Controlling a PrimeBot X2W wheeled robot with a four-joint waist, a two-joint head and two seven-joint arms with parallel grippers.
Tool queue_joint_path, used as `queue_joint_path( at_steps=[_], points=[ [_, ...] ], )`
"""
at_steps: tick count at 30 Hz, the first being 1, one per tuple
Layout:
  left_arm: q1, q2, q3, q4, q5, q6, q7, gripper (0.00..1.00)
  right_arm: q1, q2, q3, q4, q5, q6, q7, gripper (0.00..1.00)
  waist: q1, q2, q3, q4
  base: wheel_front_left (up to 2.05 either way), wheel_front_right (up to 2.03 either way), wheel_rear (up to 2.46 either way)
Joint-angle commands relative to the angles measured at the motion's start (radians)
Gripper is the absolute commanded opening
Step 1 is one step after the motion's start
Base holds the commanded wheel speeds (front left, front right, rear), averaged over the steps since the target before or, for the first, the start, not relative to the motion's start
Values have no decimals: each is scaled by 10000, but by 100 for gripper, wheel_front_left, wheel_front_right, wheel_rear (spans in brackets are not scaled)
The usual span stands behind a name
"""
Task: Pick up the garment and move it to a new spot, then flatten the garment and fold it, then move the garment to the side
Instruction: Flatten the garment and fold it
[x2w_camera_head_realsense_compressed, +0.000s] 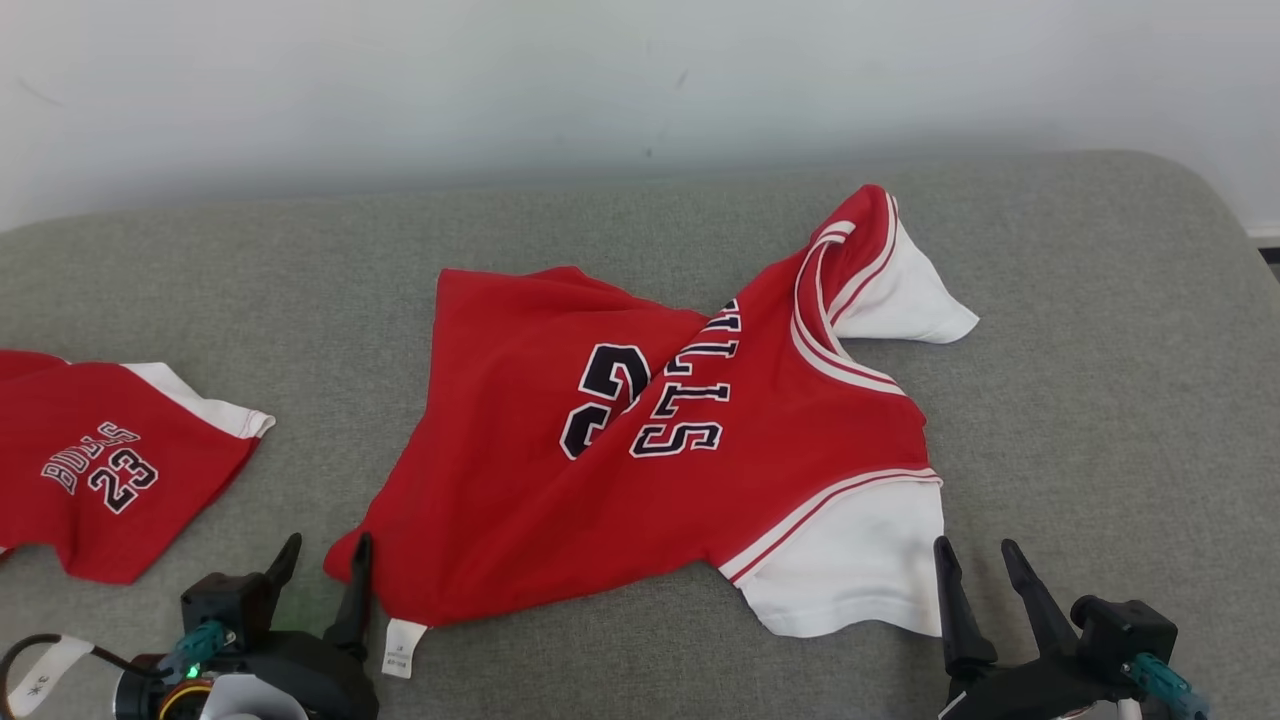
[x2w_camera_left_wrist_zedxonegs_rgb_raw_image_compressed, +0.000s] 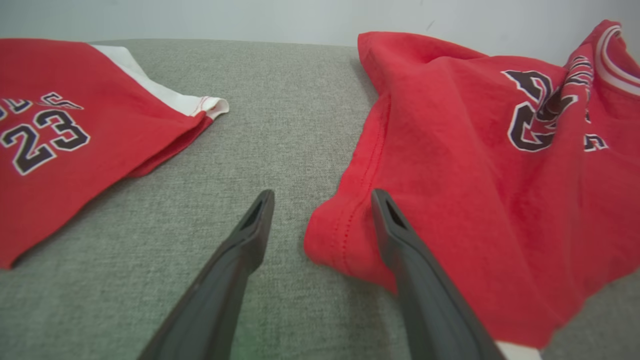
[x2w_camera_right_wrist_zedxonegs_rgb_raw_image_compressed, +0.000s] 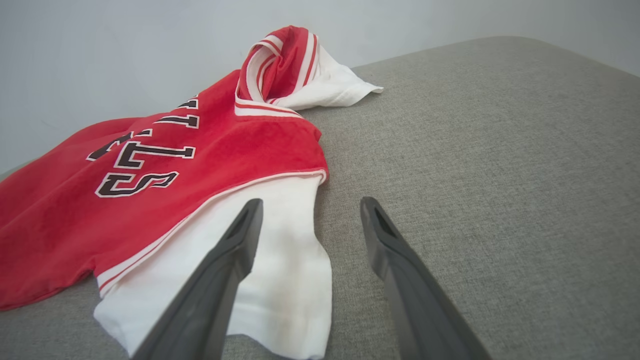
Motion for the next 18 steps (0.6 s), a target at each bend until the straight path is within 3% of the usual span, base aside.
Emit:
queue_joint_path(
  at_steps=[1, 4, 7, 9, 11, 12, 13, 14, 15, 18],
  points=[
    [-86, 44, 93, 95, 44, 43, -12, 100, -119, -45, 14, -31, 60, 4, -3, 100, -1, -1, 138, -104, 0, 0, 0],
    [-124, 2, 80, 268, 90, -12, -12, 100, -121, -68, -15, -57, 84, 4, -3, 100, -1, -1, 224, -119, 0, 0, 0],
    [-131, -65, 22, 339, 3, -85, -12, 50, -101, -66, -41, -49, 75, 4, -1, 100, -1, -1, 273, -104, 0, 0, 0],
    [-120, -102, 14, 367, -40, -142, -12, 49, -149, -60, -66, -41, 59, 4, -1, 100, -1, -1, 290, -78, 0, 0, 0],
    [-83, -116, -14, 439, -8, -166, -12, 60, -195, -34, -67, -25, 31, 4, -2, 100, -1, -1, 301, -53, 0, 0, 0],
    [-68, -140, -12, 490, -23, -156, -12, 59, -223, -20, -51, -25, 15, 4, -2, 100, -1, -1, 308, -47, 0, 0, 0],
    [-64, -157, -11, 521, -39, -172, -12, 49, -257, -11, -26, -37, -1, 4, -1, 100, -1, -1, 316, -44, 0, 0, 0],
    [-63, -159, -28, 569, -38, -173, -12, 18, -289, -1, -9, -48, -18, 4, -2, 100, -1, -1, 323, -43, 0, 0, 0],
    [-62, -169, -64, 620, -57, -197, -12, 0, -307, 11, 1, -50, -20, 4, -1, 100, -1, -1, 326, -41, 0, 0, 0],
    [-53, -179, 21, 204, -95, -228, -9, 0, -286, 57, -9, -62, -17, 4, -1, 100, -1, -1, 287, -16, 0, 0, 0]
  ],
)
